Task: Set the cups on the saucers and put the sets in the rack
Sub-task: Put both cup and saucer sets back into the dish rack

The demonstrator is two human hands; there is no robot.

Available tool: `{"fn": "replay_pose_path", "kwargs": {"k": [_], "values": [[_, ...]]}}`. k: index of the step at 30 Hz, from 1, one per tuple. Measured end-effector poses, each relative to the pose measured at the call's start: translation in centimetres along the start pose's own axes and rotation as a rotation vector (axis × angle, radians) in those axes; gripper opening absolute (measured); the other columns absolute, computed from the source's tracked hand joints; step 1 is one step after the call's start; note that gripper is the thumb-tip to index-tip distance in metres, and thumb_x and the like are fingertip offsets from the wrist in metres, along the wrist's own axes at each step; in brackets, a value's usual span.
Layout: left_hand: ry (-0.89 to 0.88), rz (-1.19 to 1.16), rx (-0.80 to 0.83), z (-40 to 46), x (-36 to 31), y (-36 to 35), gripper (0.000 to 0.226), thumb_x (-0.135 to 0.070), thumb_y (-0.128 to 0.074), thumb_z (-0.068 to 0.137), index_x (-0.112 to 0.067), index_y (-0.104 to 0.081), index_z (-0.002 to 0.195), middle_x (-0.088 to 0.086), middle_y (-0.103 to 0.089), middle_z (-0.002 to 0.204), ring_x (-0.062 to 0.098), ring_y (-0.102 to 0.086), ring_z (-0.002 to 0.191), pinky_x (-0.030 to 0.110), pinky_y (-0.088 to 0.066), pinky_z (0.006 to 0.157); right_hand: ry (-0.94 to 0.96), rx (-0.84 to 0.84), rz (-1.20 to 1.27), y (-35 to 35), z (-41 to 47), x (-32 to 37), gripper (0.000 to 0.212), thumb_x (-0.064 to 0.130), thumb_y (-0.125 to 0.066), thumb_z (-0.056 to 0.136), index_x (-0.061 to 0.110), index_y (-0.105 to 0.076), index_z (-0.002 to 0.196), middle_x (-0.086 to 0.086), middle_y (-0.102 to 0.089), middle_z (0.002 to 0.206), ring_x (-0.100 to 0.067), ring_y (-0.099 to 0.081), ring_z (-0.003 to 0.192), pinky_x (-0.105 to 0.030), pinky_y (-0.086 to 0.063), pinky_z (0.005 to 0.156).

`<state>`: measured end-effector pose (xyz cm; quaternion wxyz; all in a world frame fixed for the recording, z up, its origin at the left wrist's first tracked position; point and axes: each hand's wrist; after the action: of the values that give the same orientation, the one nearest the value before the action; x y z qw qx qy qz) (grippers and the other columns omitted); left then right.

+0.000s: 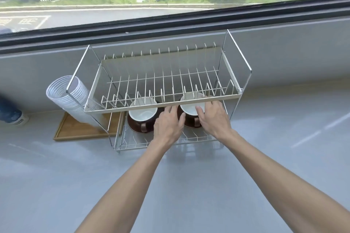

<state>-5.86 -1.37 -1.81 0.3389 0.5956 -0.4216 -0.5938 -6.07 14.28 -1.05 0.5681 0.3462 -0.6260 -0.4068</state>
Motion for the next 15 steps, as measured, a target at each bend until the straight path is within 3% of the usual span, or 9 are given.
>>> {"fn": "replay_pose_path", "kwargs": {"k": [4, 7, 11, 15], "values": [[0.074, -0.098, -0.044, 1.2, -0.6, 0.3, 0.044, -0.043, -0.042, 0.101, -0.012, -0.055, 0.131, 0.016, -0.064, 0.122, 0.040, -0.059, 0.113, 0.046, -0.048, 0.089, -0.094, 0.027, 0.286, 1.2, 1.2, 0.8, 0.051, 0.040, -0.040, 0.101, 0.011, -0.050, 0.140, -0.019, -0.060, 0.135, -0.041, -0.052, 0.125, -0.046, -0.041, 0.106], [0.115, -0.201, -0.047, 2.1, -0.7, 0.6, 0.048, -0.044, -0.041, 0.101, -0.019, -0.050, 0.141, 0.016, -0.067, 0.121, 0.040, -0.059, 0.115, 0.044, -0.046, 0.090, -0.173, 0.050, 0.401, 1.9, 2.2, 1.1, 0.040, 0.029, -0.043, 0.104, 0.008, -0.052, 0.136, -0.020, -0.060, 0.135, -0.041, -0.053, 0.125, -0.040, -0.042, 0.102], [0.289, -0.451, 0.043, 3.1, -0.7, 0.1, 0.066, -0.065, -0.037, 0.096, -0.021, -0.048, 0.145, 0.010, -0.059, 0.141, 0.034, -0.055, 0.127, 0.045, -0.044, 0.106, -0.277, 0.158, 0.439, 1.1, 3.5, 0.2, 0.036, 0.015, -0.040, 0.103, -0.003, -0.055, 0.130, -0.025, -0.059, 0.132, -0.041, -0.053, 0.122, -0.040, -0.043, 0.099], [0.446, -0.668, 0.118, 3.8, -0.5, -0.6, 0.084, -0.077, -0.042, 0.076, -0.017, -0.058, 0.132, 0.009, -0.064, 0.133, 0.031, -0.063, 0.120, 0.048, -0.053, 0.102, -0.348, 0.129, 0.458, 0.3, 3.7, -0.6, 0.043, 0.028, -0.035, 0.105, -0.002, -0.059, 0.125, -0.022, -0.062, 0.126, -0.039, -0.056, 0.111, -0.037, -0.042, 0.088]]}}
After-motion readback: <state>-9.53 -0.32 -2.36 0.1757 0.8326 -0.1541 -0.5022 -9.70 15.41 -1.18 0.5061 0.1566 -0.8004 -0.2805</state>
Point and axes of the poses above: each hand's wrist, its own z-axis towards the middle knuckle, its own y-axis out of the back of the hand, x = y × z
